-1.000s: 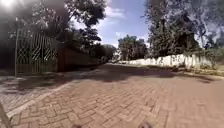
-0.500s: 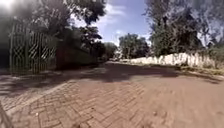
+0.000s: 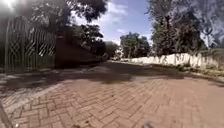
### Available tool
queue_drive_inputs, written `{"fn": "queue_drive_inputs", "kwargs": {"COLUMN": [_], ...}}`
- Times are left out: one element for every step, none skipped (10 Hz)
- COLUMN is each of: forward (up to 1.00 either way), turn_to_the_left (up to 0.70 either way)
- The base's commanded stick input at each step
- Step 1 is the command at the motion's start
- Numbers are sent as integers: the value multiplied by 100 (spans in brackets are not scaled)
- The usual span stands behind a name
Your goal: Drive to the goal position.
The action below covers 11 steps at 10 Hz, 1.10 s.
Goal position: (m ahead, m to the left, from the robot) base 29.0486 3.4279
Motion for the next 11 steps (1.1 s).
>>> {"fn": "queue_drive_inputs", "kwargs": {"forward": [70, 70, 70, 70, 70, 70, 70, 70, 70, 70, 70], "turn_to_the_left": [0, 0, 0, 0, 0, 0, 0, 0, 0, 0, 0]}}
